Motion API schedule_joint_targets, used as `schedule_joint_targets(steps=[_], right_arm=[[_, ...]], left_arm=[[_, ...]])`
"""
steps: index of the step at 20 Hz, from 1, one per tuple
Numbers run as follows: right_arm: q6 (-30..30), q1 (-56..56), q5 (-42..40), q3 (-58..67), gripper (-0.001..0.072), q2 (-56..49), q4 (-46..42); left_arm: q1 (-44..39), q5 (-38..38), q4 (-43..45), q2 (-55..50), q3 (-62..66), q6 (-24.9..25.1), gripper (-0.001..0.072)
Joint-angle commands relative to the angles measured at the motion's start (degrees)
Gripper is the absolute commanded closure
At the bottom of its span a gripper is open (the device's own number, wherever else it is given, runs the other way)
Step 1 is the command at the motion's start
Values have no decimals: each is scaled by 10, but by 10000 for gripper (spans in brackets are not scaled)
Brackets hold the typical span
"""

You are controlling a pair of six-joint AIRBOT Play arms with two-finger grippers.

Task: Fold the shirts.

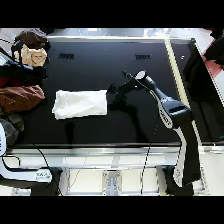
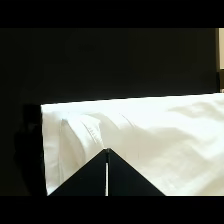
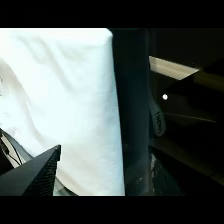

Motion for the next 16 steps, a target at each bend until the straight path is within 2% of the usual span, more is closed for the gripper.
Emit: schedule_joint_targets(steps=[1,2,4,5,6,7,8,10,12,14,16], right_arm=[[-26,31,-15,-1,96,-18,41],[-27,43,-15,-1,106,-18,45],[-32,67,-14,-1,189,-18,54],[-31,77,-14,1,316,-18,59],[-31,85,-13,7,569,-18,70],[-32,87,-8,20,691,-17,74],[-38,85,0,39,699,-14,66],[-31,63,23,93,699,2,-9],[3,19,52,103,700,45,-154],[13,-38,115,89,699,103,-333],[26,-103,157,64,699,163,-469]], left_arm=[[1,0,0,0,0,0,696],[1,0,0,0,0,0,696],[1,-2,0,0,0,0,696],[1,-2,0,0,0,0,696],[1,-5,0,0,0,0,696],[1,-8,0,0,0,0,696],[1,-12,0,0,0,0,696],[1,-17,0,0,0,0,696],[1,-17,0,0,0,0,696],[1,-17,0,0,0,0,696],[1,-17,0,0,0,0,696]])
